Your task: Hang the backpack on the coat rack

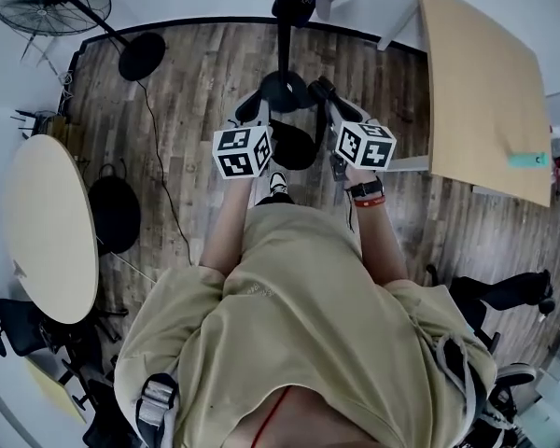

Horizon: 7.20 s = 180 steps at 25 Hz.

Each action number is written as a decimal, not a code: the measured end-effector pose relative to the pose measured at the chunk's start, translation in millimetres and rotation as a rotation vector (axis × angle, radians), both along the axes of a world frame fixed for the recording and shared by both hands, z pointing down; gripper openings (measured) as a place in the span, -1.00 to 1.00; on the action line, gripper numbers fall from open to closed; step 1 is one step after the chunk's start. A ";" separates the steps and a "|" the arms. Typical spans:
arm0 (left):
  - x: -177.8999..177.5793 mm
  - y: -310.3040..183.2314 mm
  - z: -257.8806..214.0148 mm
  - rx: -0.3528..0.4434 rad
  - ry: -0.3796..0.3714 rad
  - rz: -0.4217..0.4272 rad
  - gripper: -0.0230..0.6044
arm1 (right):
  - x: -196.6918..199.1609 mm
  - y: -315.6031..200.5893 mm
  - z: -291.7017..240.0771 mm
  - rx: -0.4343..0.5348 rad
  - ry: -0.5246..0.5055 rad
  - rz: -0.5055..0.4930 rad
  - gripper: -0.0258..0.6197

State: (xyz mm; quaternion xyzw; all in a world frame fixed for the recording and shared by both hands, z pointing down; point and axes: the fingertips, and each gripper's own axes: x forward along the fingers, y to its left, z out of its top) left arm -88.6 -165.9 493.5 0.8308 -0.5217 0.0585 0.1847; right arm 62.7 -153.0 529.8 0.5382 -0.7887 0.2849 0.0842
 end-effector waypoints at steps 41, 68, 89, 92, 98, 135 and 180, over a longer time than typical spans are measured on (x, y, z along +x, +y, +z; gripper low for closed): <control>13.7 -241.2 -79.1 0.101 -0.007 -0.085 -0.85 | 2.2 -266.1 -85.7 0.110 -0.053 -0.101 -0.73; 24.5 -328.2 -51.7 0.047 -0.012 -0.106 -0.85 | 24.8 -348.3 -54.0 0.029 -0.104 -0.062 -0.73; 21.2 -320.7 20.4 -0.100 -0.037 -0.105 -0.85 | 29.9 -334.3 9.8 -0.105 -0.055 -0.041 -0.73; 20.7 -319.0 29.5 -0.122 -0.033 -0.104 -0.85 | 28.8 -331.7 17.8 -0.121 -0.053 -0.044 -0.73; 21.2 -312.2 45.6 -0.161 -0.032 -0.097 -0.84 | 25.8 -324.5 28.9 -0.133 -0.023 -0.053 -0.73; 71.6 -284.3 83.5 -0.202 -0.063 0.098 -0.80 | -12.6 -301.5 53.0 -0.114 -0.035 -0.135 -0.67; 22.9 -210.4 -38.7 0.243 0.054 -0.011 -0.85 | 15.9 -225.0 -73.8 0.363 0.157 0.009 -0.87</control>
